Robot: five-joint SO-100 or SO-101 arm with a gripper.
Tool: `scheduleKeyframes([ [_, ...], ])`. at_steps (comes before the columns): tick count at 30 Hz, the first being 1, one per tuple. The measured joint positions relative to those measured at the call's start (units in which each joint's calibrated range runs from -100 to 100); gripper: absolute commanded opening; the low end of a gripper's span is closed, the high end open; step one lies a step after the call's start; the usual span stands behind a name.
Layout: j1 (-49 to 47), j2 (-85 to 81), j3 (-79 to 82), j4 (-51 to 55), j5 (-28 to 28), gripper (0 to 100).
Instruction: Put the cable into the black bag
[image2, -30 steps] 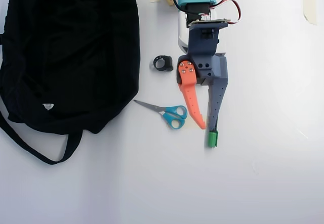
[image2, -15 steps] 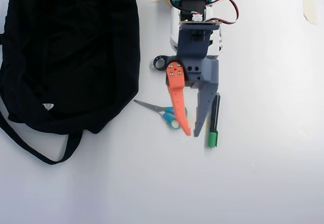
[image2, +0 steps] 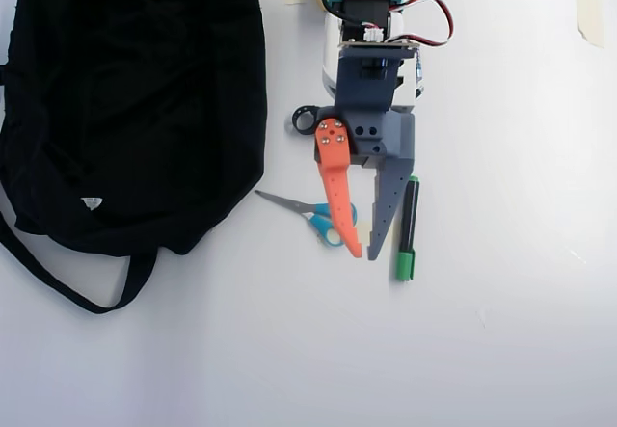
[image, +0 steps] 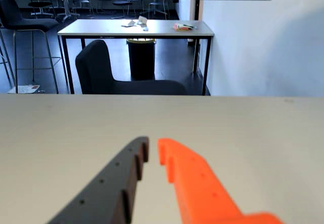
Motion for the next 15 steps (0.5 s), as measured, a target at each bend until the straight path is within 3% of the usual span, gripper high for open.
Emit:
scheduleKeyframes([
  [3,-0.1,-0.3,0.0,5.3,-0.2,3],
  [15,-1.4,-11.5,0.0,43.0,-0.3,2],
])
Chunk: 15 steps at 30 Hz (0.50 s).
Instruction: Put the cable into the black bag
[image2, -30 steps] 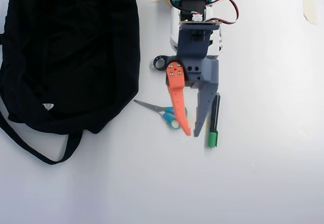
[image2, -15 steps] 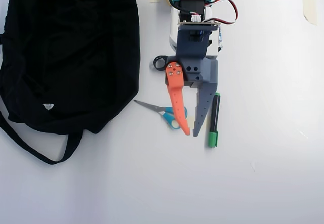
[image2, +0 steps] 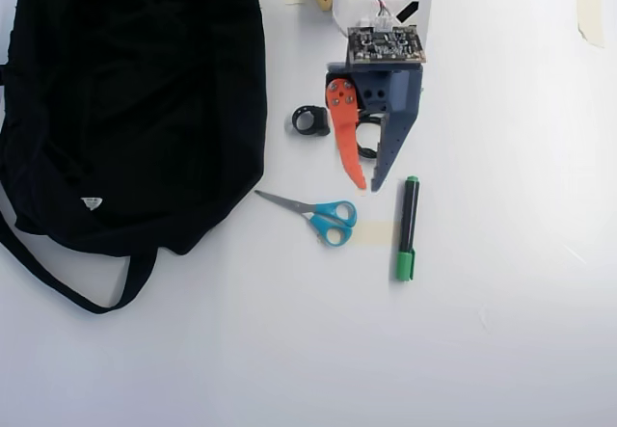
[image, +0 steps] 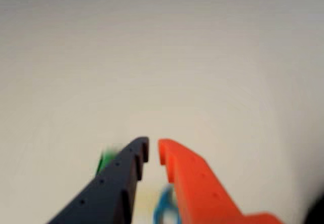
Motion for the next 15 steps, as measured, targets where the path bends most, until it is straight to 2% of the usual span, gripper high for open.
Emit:
scheduleKeyframes([
  [8,-3.7,-0.7,0.0,18.0,-0.1,2],
  [15,-6.8,-0.7,0.0,27.0,-0.1,2],
])
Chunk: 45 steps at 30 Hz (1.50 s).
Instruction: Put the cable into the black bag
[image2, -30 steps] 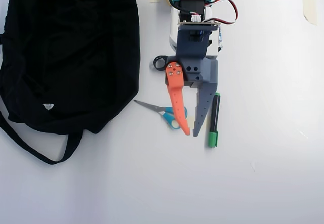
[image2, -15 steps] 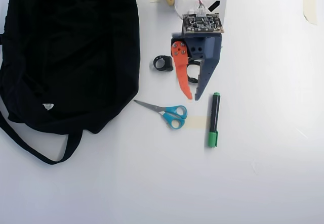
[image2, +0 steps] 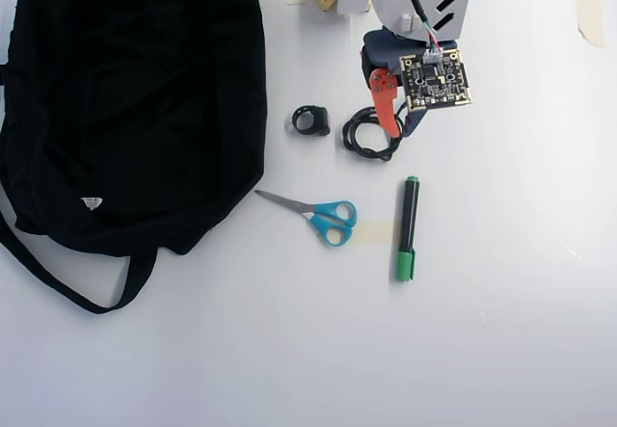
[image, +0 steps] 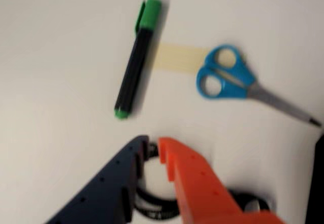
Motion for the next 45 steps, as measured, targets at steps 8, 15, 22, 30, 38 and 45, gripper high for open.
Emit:
scheduleKeyframes([
  [8,0.1,0.0,0.0,9.1,0.0,2],
  [15,0.2,0.0,-0.1,14.9,0.0,2],
  [22,0.1,-0.1,-0.1,15.3,0.0,2],
  [30,0.1,-0.1,-0.1,15.3,0.0,2],
  [38,0.1,-0.1,1.5,15.3,0.0,3],
  [45,0.1,-0.1,9.4,12.4,0.0,3],
])
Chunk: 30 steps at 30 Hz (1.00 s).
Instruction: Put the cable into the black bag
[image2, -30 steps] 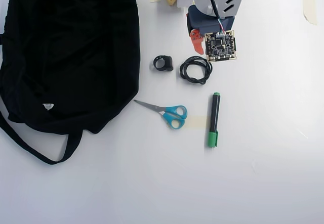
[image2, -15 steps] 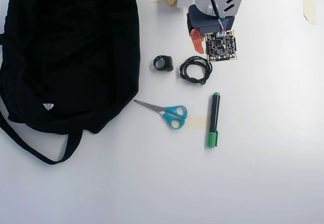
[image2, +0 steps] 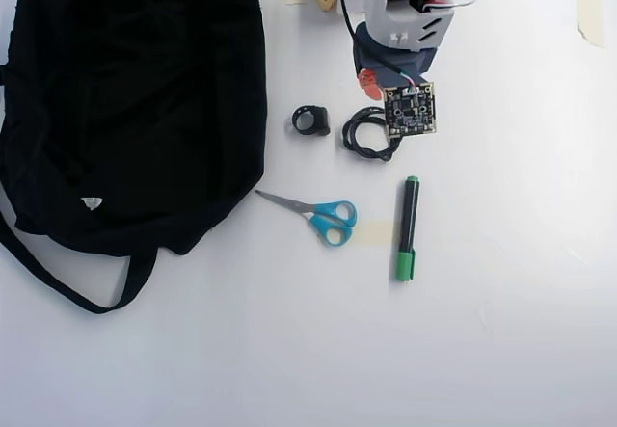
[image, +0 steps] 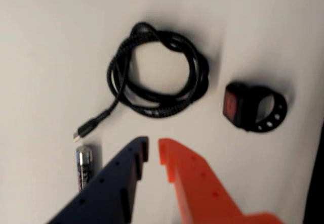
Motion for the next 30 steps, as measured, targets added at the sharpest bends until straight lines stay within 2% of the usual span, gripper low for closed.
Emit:
scheduleKeyframes([
  [5,-0.4,0.0,2.4,-3.3,0.0,4],
  [13,-1.4,0.0,6.8,-8.7,0.0,19],
  [18,-1.4,0.0,9.6,-12.5,0.0,21],
  [23,-1.5,0.0,11.5,-17.9,0.0,28],
  [30,-2.0,0.0,11.6,-21.1,0.0,29],
])
